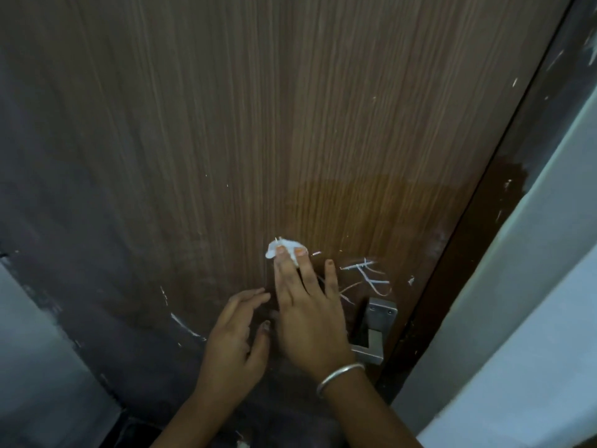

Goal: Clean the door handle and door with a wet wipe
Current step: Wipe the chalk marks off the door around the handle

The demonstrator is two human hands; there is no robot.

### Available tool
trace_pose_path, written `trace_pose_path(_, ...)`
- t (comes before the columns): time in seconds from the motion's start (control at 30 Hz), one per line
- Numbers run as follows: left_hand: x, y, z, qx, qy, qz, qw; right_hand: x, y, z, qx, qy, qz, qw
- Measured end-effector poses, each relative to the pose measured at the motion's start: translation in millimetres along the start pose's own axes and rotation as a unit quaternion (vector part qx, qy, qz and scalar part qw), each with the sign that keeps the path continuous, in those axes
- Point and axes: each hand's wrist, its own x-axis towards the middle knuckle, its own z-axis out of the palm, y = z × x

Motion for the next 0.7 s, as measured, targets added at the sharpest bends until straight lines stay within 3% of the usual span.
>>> trace_pose_path(0.23, -8.5, -4.4, -5.3, -0.020, 0.012, -0.023, 0.999, -9.5, 13.2, -5.7, -0.017, 0.019, 0.149, 0.988)
trace_pose_path(0.4, -9.8, -2.1, -3.7, -0.013, -0.001, -0.017, 1.000, -2.4, -3.3, -5.2, -0.014, -0.014, 0.013, 1.000)
trace_pose_path(0.47, -8.5, -2.5, -4.7, -0.012, -0.003, -0.017, 1.000, -9.9, -4.8, -1.3, -0.023, -0.031, 0.001, 0.999)
trace_pose_path(0.63, -10.3, -4.9, -5.8, -0.028, 0.001, -0.027, 0.999, -30.3, 23.2, -2.0, -0.029, 0.007, 0.175, 0.984)
trace_pose_path(0.7, -12.2, -5.6, -3.1, -0.032, 0.001, -0.030, 0.999, -29.9, 33.1, -4.9, -0.025, 0.026, 0.207, 0.978)
